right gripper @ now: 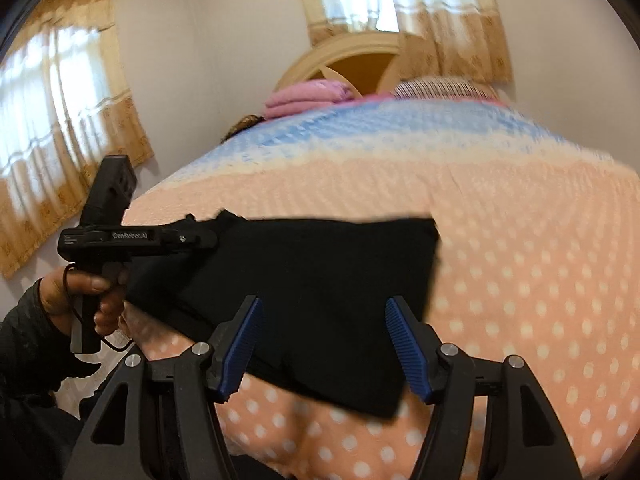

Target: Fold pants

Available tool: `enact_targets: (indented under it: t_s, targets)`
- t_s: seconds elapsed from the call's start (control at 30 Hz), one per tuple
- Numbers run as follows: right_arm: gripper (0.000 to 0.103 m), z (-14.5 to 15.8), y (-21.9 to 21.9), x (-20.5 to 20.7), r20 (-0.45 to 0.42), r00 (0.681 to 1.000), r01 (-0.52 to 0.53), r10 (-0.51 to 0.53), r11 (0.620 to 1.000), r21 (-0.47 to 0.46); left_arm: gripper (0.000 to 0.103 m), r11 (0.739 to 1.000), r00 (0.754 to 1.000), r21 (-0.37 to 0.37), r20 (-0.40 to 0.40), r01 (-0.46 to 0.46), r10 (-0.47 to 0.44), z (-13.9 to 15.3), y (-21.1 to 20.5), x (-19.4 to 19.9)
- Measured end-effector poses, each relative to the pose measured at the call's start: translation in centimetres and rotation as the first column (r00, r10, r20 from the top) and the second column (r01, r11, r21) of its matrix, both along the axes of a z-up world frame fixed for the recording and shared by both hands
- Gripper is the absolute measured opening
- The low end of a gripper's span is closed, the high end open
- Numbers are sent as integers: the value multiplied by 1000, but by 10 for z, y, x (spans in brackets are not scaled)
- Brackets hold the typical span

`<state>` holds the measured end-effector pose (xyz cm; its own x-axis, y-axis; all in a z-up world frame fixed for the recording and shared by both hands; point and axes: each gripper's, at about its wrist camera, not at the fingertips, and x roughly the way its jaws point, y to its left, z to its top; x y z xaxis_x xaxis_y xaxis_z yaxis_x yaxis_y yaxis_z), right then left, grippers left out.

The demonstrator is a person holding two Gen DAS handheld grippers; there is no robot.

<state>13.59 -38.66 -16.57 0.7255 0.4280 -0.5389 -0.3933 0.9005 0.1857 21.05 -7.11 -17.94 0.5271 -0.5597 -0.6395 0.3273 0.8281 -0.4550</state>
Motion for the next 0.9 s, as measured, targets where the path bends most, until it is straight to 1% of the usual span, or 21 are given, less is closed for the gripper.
enact_targets:
  t_s: [0.03,0.07,0.1,0.13,0.2,0.23,0.27,0.3,0.33,0.4,0.43,0.47,0.5,0.53,0.6,0.67,0.73,0.8,0.87,0.9]
  targets:
    - [67,-2,5,7,-18,1000,-1,1,1000,-8,54,1000,1000,-3,11,-13,14,2,5,-2]
    - [67,-7,8,14,-50,999,-1,0,1000,-16,59,1000,1000,-5,14,-22,22,4,9,-3]
    - [67,-16,10,25,-110,994,7,-11,999,-32,59,999,999,-7,16,-33,33,6,15,-4]
    - [67,-25,11,32,-152,988,28,-35,998,-49,59,999,999,-9,24,-39,39,9,22,-7]
    - [67,-24,12,29,-137,989,41,-47,998,-47,59,998,997,8,52,-60,59,16,40,-13]
    - [67,-20,14,26,-130,991,36,-43,998,-55,62,997,995,21,64,-73,72,19,47,-15]
    - [67,-15,17,23,-118,993,21,-28,998,-59,67,994,992,47,86,-101,97,23,61,-19]
    - [67,-11,20,21,-100,995,11,-17,998,-57,71,987,985,79,110,-142,133,25,79,-24]
    - [67,-7,24,19,-80,997,2,-7,998,-59,75,977,977,110,126,-185,171,26,95,-27]
    - [67,1,41,16,-56,998,-41,38,997,-60,76,954,961,157,147,-256,234,25,124,-32]
    - [67,2,51,16,-51,996,-69,66,996,-58,76,933,947,188,157,-307,280,23,148,-36]
    - [67,3,62,16,-50,994,-103,100,993,-58,76,916,936,208,162,-342,312,21,162,-39]
    - [67,3,76,17,-48,989,-141,138,988,-63,76,889,917,234,168,-394,363,18,183,-43]
    - [67,3,89,18,-46,984,-173,170,982,-71,76,876,906,239,170,-420,388,17,195,-46]
    - [67,1,115,20,-38,971,-239,236,967,-90,76,849,877,225,168,-478,449,10,226,-55]
    - [67,-5,136,21,-49,956,-293,290,952,-87,76,826,851,207,148,-525,504,1,250,-60]
    - [67,-16,153,27,-94,943,-326,318,942,-83,76,825,843,177,121,-537,523,-10,262,-61]
    - [67,-33,165,37,-180,933,-331,310,939,-97,76,825,841,164,101,-541,532,-18,266,-60]
    - [67,-33,166,36,-153,943,-312,294,944,-105,76,829,846,166,100,-534,524,-25,262,-55]
    - [67,-31,166,34,-158,943,-311,293,944,-106,76,826,844,173,102,-536,526,-27,259,-53]
